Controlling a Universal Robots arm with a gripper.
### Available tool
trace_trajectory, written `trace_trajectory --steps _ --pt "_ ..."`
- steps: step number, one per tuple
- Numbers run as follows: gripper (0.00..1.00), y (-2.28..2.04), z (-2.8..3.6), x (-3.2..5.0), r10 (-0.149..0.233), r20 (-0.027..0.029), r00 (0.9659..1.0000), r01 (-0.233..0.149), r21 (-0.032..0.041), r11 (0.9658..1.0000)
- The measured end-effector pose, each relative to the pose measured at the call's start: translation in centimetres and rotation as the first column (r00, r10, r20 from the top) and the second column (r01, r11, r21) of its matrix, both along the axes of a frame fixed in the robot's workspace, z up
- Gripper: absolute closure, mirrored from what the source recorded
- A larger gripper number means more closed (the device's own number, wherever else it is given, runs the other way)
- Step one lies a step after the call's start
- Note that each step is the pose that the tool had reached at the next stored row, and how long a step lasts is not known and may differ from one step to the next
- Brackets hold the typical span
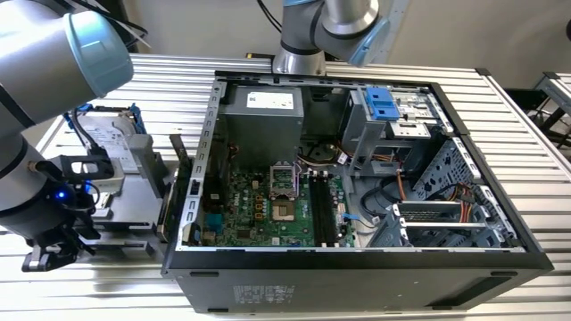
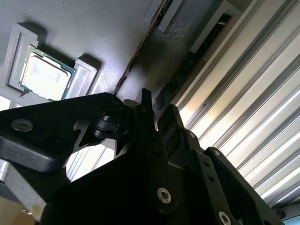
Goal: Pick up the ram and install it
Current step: 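Pick up the ram and move it above insertion slot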
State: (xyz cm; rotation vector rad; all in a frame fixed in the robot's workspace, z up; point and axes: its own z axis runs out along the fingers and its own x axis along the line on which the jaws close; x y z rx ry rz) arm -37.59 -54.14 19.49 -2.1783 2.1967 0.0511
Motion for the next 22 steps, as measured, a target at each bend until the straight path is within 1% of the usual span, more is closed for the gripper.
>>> trace_trajectory --steps 5,6,22 --pt "0.0 0.0 0.01 -0.01 0.0 0.0001 1.0 0.0 -0.0001 1.0" --pt "1.0 0.0 0.02 -0.02 0.0 0.0001 1.0 0.0 -0.0001 1.0" --pt "1.0 0.0 0.01 -0.05 0.0 0.0008 1.0 0.0 -0.0001 1.0"
